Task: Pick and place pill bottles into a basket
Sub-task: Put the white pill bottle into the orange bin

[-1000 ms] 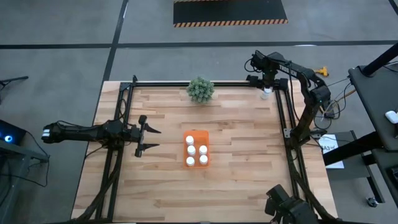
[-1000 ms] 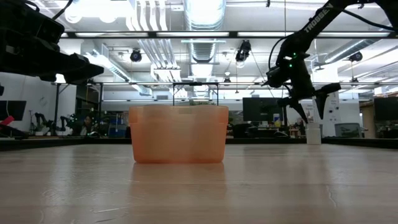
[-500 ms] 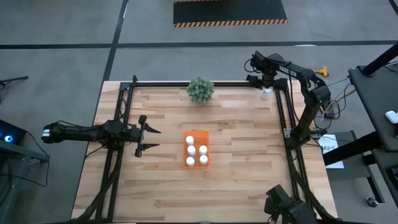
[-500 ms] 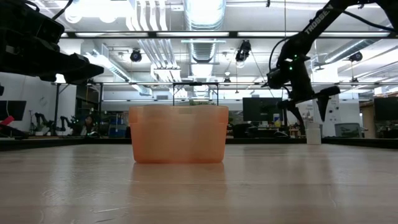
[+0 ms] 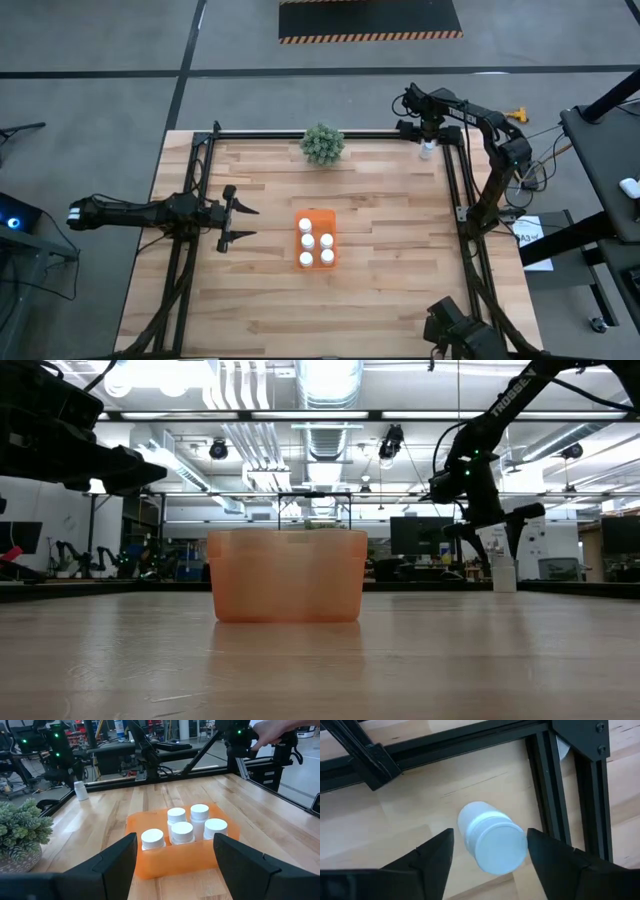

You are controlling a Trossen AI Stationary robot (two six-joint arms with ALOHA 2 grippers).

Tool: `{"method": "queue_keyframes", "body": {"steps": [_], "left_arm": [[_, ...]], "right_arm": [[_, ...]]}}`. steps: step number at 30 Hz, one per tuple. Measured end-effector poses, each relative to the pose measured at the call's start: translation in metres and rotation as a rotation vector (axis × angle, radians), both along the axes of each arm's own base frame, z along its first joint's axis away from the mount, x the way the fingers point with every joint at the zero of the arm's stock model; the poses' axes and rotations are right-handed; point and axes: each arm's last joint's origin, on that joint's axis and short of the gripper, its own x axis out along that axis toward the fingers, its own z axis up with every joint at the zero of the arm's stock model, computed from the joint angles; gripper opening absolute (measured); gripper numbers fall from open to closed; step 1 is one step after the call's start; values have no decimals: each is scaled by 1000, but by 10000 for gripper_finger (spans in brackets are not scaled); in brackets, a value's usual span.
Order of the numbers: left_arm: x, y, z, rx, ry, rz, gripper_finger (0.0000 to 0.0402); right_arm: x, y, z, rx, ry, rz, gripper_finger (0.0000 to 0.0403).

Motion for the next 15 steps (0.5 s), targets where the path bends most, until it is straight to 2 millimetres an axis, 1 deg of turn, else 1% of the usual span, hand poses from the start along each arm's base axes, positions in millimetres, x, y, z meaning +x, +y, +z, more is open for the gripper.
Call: {"method": "queue_keyframes", "body": {"steps": [15], "left_arm": [[0, 0, 0, 0, 1, 1, 245]], "right_arm": [[0, 1, -1, 27, -37, -6, 171]]}}
